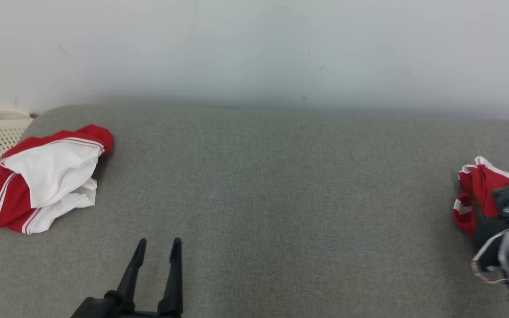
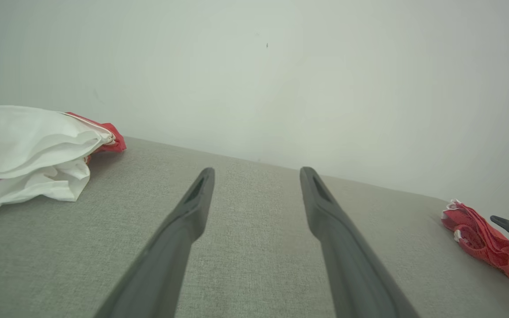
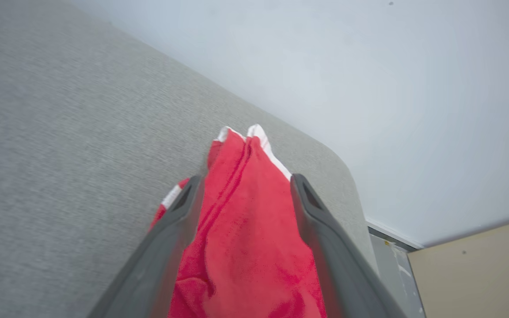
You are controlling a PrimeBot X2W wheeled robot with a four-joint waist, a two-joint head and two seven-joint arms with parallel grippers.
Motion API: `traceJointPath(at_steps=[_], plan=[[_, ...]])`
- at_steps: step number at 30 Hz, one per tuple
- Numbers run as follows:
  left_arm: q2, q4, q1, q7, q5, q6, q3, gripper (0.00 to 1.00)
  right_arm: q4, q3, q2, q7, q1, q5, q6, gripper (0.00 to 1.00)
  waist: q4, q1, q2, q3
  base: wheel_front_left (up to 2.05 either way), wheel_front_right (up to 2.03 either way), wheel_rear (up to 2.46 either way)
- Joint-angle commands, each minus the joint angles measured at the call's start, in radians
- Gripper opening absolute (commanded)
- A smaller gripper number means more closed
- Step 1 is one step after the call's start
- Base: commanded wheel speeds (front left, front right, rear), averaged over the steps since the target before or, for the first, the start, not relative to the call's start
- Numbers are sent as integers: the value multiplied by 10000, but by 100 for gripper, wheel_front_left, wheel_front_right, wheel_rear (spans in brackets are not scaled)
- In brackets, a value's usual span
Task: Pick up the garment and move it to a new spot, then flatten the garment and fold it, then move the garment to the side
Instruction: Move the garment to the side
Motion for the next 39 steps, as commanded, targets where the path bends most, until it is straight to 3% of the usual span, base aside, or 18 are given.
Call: traceJointPath(at_steps=[1,3,7,12,18,26,32,39], plan=[[62,53,137,-36,166,69,116,100,-161,71,168,-114,173,195,-20,100,-180,1,0,-511,0,0,0],[86,61,208,-36,241,135,344,100,-614,283,365,-204,472,624,-20,100,-260,1,0,-680,0,0,0],[-58,-28,388,-37,551,272,621,100,-2833,1521,1191,-217,1624,1540,-20,100,-472,1,0,-937,0,0,0],[-231,-69,564,-37,821,310,739,100,-4988,3371,1029,-224,2915,2380,-20,100,-745,1,0,-1139,0,0,0],[-385,-199,678,-37,1102,404,939,100,-6662,4244,774,-226,3874,3199,-20,100,-963,1,0,-1238,0,0,0],[-473,-428,970,-37,1277,509,1340,100,-8683,3244,1692,-225,5347,4146,-20,100,-1106,1,0,-1364,0,0,0],[-505,-502,1318,-36,982,663,1701,100,-9678,2124,2872,-72,6605,4978,-20,100,-1240,1,0,-1466,0,0,0],[-511,-417,1551,-38,959,752,1611,100,-9600,2644,3082,176,7122,5163,-20,100,-1297,1,0,-1631,0,0,0]])
